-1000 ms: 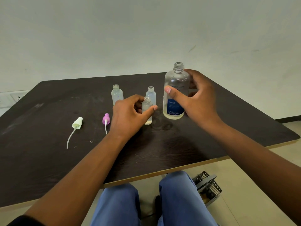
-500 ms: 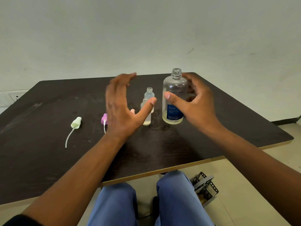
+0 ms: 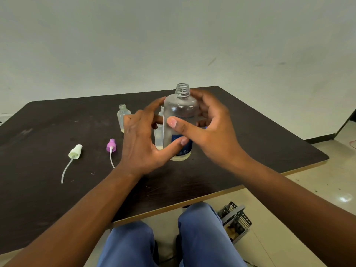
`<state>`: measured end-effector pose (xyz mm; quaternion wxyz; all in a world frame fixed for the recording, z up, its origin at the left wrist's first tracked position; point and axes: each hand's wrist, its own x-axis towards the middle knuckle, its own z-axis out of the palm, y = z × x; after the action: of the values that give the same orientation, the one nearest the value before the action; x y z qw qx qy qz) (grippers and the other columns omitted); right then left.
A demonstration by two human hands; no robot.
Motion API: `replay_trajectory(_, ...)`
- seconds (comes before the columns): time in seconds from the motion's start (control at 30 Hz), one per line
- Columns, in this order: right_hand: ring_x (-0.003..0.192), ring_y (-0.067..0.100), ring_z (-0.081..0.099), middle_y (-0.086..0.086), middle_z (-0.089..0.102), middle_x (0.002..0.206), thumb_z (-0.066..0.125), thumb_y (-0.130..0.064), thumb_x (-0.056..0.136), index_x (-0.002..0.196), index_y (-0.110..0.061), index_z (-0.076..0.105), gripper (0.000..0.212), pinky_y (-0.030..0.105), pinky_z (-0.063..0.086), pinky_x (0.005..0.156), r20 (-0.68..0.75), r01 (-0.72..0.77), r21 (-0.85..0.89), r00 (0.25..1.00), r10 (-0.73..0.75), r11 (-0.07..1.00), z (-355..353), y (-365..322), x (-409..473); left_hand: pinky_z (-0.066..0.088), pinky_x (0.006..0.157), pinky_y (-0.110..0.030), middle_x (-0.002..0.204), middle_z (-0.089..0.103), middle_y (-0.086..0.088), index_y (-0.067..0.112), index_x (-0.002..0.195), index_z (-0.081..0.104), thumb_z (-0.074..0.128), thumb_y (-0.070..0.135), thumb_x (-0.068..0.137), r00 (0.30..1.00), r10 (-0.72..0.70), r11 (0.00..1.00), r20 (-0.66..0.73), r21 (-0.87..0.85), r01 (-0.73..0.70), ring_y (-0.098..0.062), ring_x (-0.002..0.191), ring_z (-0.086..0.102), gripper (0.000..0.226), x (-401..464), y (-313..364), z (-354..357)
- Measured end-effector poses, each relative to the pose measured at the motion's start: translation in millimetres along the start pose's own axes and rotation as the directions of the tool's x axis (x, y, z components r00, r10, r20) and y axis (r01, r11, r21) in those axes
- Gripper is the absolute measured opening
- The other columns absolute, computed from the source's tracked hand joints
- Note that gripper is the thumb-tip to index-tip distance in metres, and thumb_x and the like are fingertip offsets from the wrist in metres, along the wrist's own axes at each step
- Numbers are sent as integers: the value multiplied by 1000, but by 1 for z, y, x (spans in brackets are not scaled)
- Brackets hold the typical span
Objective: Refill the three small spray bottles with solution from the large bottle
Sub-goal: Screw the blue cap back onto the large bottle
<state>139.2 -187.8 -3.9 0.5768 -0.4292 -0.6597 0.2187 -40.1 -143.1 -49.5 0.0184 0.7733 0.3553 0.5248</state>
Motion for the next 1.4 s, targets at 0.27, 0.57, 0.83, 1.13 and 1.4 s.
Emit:
replay_trajectory(0.27, 117, 10, 71, -3, 74, 128, 52, -45, 102, 137, -20, 63, 44, 28, 58, 94, 107, -119, 215, 990, 97, 969, -6, 1, 12, 51, 88, -57, 114, 71, 1, 18, 143, 58, 70, 63, 86, 998, -14, 999, 57, -32, 16, -22, 100, 67, 74, -1, -3, 3)
replay_trajectory(0.57, 126, 19, 61, -5, 70, 133, 65, 1, 85, 124, -35, 74, 55, 36, 52, 105, 97, -96, -672, 971, 217, 734, -54, 74, 49, 49, 91, -47, 114, 69, 3, 19, 143, 58, 66, 70, 84, 994, -72, 997, 79, 35, 70, -16, 100, 62, 78, -3, 2, 2)
replay_trajectory(0.83, 134, 28, 56, 2, 63, 142, 64, -1, 86, 139, -29, 66, 60, 47, 54, 104, 224, -1, -828, 916, 332, 561, -52, 93, 48, 48, 91, -42, 114, 68, 3, 22, 143, 57, 63, 73, 84, 993, -77, 996, 86, 57, 72, -13, 99, 59, 78, -3, 2, 1)
replay_trajectory(1.13, 78, 14, 65, -5, 71, 91, 80, -12, 82, 99, -24, 71, 22, 29, 52, 74, 39, -103, -538, 988, 146, 837, -53, 80, 48, 45, 92, -39, 110, 68, 4, 22, 145, 55, 60, 76, 83, 990, -90, 994, 105, 76, 82, -14, 98, 59, 83, -2, 1, 3)
replay_trajectory(1.4, 90, 23, 72, 10, 75, 97, 71, -9, 85, 106, -15, 74, 22, 36, 60, 86, 20, -3, 241, 1000, -2, 970, -42, -7, 50, 46, 89, -38, 110, 66, 5, 23, 146, 55, 61, 76, 83, 988, -110, 992, 108, 71, 103, -14, 97, 57, 83, -4, 1, 4)
